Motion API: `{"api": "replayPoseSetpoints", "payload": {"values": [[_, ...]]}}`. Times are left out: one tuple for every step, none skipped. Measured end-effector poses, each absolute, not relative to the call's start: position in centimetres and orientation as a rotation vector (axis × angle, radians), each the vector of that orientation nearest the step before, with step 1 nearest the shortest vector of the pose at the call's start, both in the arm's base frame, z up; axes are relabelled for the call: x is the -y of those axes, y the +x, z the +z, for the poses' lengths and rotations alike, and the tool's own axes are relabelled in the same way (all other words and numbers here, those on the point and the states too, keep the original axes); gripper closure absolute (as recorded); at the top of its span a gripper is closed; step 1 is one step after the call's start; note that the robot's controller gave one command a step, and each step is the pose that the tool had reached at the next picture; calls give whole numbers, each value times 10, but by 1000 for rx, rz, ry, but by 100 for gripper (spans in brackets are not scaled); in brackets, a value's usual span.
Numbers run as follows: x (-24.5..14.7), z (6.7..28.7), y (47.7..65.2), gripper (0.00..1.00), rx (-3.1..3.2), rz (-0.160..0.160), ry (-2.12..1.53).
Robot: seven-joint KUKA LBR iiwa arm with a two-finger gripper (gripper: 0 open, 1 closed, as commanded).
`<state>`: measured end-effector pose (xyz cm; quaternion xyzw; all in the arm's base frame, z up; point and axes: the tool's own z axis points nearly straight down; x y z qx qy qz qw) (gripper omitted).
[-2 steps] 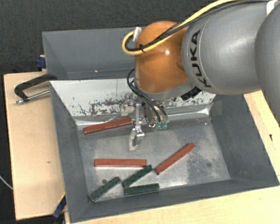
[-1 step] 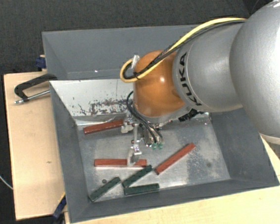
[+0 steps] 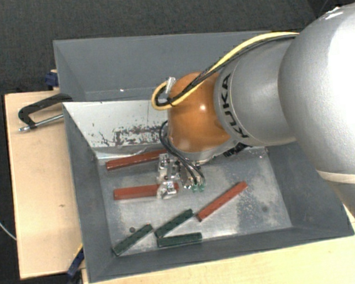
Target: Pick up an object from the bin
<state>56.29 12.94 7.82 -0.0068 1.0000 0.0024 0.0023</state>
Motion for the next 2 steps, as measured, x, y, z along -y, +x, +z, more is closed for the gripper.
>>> {"api": "replayPoseSetpoints", "payload": {"values": [[-129, 78, 563, 100, -3137, 8, -21], [-123, 225, 567, 100, -3133, 4, -44]]}}
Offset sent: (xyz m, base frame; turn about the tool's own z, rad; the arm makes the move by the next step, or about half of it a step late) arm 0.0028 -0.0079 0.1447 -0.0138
